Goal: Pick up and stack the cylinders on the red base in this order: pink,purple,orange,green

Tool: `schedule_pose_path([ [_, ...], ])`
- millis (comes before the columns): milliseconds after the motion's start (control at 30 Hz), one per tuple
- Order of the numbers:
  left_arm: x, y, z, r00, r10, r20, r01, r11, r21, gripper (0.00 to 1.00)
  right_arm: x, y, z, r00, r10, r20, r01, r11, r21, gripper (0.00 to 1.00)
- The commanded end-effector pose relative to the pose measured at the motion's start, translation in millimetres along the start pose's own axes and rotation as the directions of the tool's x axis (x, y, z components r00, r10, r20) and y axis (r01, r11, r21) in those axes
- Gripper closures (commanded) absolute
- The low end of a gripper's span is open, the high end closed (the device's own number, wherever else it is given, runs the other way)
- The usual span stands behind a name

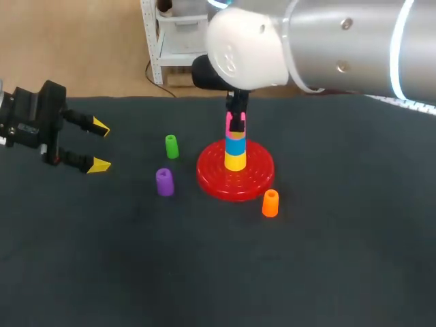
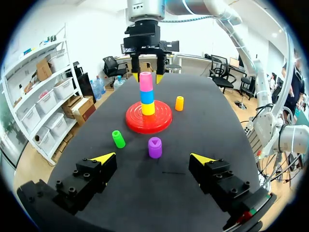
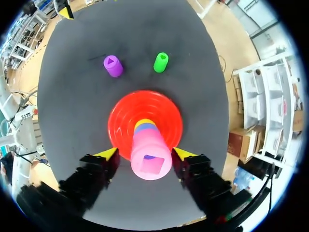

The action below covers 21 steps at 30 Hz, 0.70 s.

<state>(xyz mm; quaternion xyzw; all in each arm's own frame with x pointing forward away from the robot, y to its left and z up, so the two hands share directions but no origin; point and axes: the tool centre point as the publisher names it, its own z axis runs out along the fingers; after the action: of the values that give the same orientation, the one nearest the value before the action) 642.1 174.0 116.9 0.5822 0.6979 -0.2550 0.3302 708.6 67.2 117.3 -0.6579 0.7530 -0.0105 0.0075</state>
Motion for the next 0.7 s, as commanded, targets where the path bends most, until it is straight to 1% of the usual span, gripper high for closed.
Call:
schedule_pose_path([
  [33,1.1,0.7,-0.3,1.0,0.002,0.003,-0.002,1.0,0.002,0.0,5.4,25.5,-16.0,0.997,-0.035,0.064,0.027,0.993,0.115,0.0],
  [133,1.1,0.7,-0.3,1.0,0.002,0.003,-0.002,1.0,0.002,0.0,-1.1,31.0,-22.4,0.995,-0.056,0.084,0.04,0.984,0.176,0.0],
  [267,1.1,0.7,-0.3,1.0,0.002,0.003,-0.002,1.0,0.002,0.0,-6.1,40.1,-33.1,0.989,-0.077,0.123,0.048,0.973,0.225,0.0],
  [300,1.1,0.7,-0.3,1.0,0.002,0.003,-0.002,1.0,0.002,0.0,-7.7,44.1,-34.8,0.988,-0.087,0.131,0.056,0.972,0.227,0.0],
  [367,1.1,0.7,-0.3,1.0,0.002,0.003,-0.002,1.0,0.002,0.0,-13.3,51.9,-34.6,0.983,-0.108,0.149,0.074,0.974,0.215,0.0],
  [467,1.1,0.7,-0.3,1.0,0.002,0.003,-0.002,1.0,0.002,0.0,-25.1,64.9,-27.4,0.979,-0.14,0.149,0.113,0.978,0.176,0.0],
  [533,1.1,0.7,-0.3,1.0,0.002,0.003,-0.002,1.0,0.002,0.0,-36.9,74.7,-19.6,0.976,-0.159,0.15,0.141,0.982,0.125,0.0],
  [600,1.1,0.7,-0.3,1.0,0.002,0.003,-0.002,1.0,0.002,0.0,-50.5,85.4,-10.8,0.97,-0.204,0.131,0.191,0.976,0.103,0.0],
  [667,1.1,0.7,-0.3,1.0,0.002,0.003,-0.002,1.0,0.002,0.0,-63.1,96.8,-2.9,0.965,-0.231,0.122,0.226,0.973,0.052,0.0],
  [700,1.1,0.7,-0.3,1.0,0.002,0.003,-0.002,1.0,0.002,0.0,-68.9,101.5,2.1,0.962,-0.25,0.109,0.247,0.968,0.04,0.0],
])
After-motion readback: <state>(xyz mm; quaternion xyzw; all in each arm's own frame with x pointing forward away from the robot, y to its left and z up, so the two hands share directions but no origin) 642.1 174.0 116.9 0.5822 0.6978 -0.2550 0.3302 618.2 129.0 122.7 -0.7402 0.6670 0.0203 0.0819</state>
